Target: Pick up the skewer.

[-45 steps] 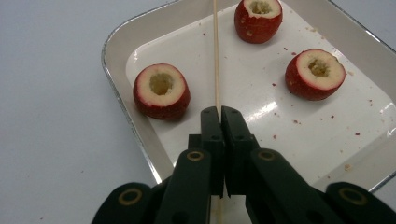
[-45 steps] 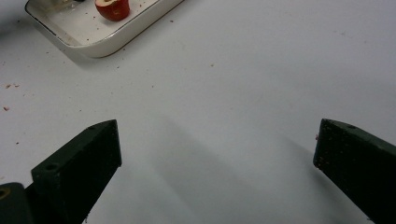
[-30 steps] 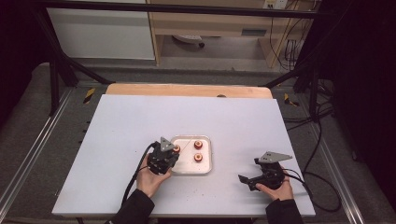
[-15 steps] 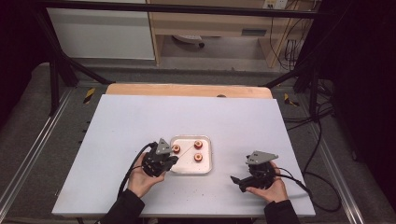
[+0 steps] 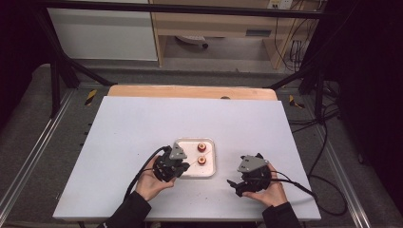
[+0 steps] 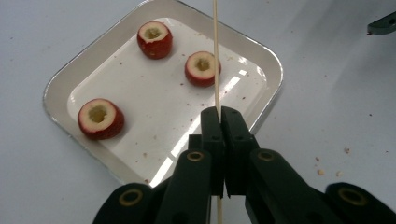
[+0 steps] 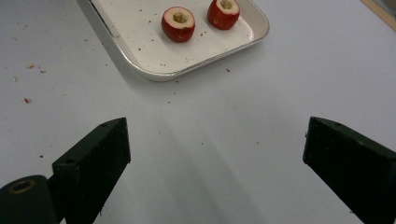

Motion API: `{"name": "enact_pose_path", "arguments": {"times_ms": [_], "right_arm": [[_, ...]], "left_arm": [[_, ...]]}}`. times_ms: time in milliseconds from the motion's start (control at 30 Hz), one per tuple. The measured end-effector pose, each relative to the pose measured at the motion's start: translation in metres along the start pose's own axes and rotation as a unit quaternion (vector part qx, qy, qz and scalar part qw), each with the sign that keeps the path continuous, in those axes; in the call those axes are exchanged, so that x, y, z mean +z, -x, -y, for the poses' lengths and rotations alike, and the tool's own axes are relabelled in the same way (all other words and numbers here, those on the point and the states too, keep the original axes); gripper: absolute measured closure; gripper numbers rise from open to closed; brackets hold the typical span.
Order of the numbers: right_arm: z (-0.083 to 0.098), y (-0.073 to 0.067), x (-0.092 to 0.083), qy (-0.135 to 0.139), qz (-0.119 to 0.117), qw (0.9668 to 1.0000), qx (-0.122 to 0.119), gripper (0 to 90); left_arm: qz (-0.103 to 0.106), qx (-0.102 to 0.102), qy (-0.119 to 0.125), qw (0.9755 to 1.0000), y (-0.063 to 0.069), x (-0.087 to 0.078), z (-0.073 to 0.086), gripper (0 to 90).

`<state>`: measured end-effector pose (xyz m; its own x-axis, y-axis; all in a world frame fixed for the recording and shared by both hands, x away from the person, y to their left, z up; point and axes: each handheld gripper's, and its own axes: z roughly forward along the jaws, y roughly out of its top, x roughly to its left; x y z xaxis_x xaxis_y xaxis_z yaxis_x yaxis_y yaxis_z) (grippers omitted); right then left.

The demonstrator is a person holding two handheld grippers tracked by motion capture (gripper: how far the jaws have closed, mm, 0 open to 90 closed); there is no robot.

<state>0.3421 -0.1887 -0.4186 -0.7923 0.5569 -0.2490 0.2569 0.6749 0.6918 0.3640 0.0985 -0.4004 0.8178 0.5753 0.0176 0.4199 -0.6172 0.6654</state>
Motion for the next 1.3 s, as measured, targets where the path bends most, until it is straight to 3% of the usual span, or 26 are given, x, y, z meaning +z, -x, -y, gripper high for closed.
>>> {"name": "enact_pose_path", "arguments": {"times_ms": [167, 500, 533, 633, 733, 900, 933, 967, 1033, 1067, 1100, 1133, 1167, 1200, 1233, 1300], "right_arm": [[-0.005, -0.005, 0.0, -0.006, 0.01, 0.9991, -0.04, 12.7], [-0.009, -0.013, -0.003, 0.001, 0.023, 0.994, -0.107, 24.2], [-0.009, -0.014, -0.003, 0.001, 0.027, 0.9918, -0.125, 27.0], [-0.009, -0.015, -0.003, 0.005, 0.031, 0.9885, -0.148, 31.8], [-0.008, -0.016, -0.003, 0.008, 0.029, 0.9866, -0.16, 38.3], [-0.006, -0.017, 0.001, 0.0, 0.029, 0.9745, -0.222, 47.4], [-0.006, -0.017, 0.001, 0.0, 0.029, 0.9745, -0.222, 47.4], [-0.005, -0.018, 0.004, -0.007, 0.027, 0.9679, -0.25, 50.9], [-0.005, -0.018, 0.006, -0.013, 0.031, 0.963, -0.267, 54.1], [-0.004, -0.019, 0.007, -0.015, 0.025, 0.9607, -0.276, 55.5], [-0.004, -0.019, 0.007, -0.015, 0.025, 0.9607, -0.276, 55.5], [-0.004, -0.019, 0.008, -0.016, 0.022, 0.9537, -0.299, 60.0], [-0.004, -0.02, 0.01, -0.016, 0.021, 0.9494, -0.313, 62.0], [-0.004, -0.02, 0.01, -0.021, 0.021, 0.9457, -0.324, 64.5], [-0.004, -0.02, 0.01, -0.021, 0.021, 0.9457, -0.324, 64.5], [-0.004, -0.023, 0.011, -0.025, 0.018, 0.9378, -0.346, 72.4]], "left_arm": [[0.013, 0.019, -0.006, 0.9997, 0.011, 0.005, -0.009, 88.6], [0.03, 0.051, -0.019, 0.9981, 0.029, 0.016, -0.027, 88.7], [0.031, 0.055, -0.02, 0.9978, 0.031, 0.017, -0.029, 88.6], [0.038, 0.063, -0.024, 0.997, 0.036, 0.021, -0.035, 88.7], [0.045, 0.07, -0.029, 0.9961, 0.042, 0.025, -0.039, 88.7], [0.049, 0.082, -0.038, 0.9947, 0.05, 0.032, -0.043, 88.6], [0.05, 0.081, -0.036, 0.9948, 0.051, 0.033, -0.044, 88.6], [0.052, 0.08, -0.038, 0.9947, 0.053, 0.035, -0.045, 88.6], [0.063, 0.087, -0.047, 0.9931, 0.056, 0.037, -0.048, 88.6], [0.058, 0.093, -0.048, 0.9929, 0.057, 0.038, -0.049, 88.6], [0.058, 0.093, -0.048, 0.9929, 0.057, 0.038, -0.049, 88.7], [0.059, 0.098, -0.052, 0.9921, 0.059, 0.039, -0.05, 88.6], [0.06, 0.1, -0.055, 0.9917, 0.06, 0.04, -0.051, 88.6], [0.06, 0.103, -0.056, 0.9913, 0.061, 0.04, -0.051, 88.7], [0.06, 0.103, -0.056, 0.9913, 0.061, 0.04, -0.051, 88.6], [0.062, 0.104, -0.057, 0.991, 0.061, 0.041, -0.052, 88.7]]}}
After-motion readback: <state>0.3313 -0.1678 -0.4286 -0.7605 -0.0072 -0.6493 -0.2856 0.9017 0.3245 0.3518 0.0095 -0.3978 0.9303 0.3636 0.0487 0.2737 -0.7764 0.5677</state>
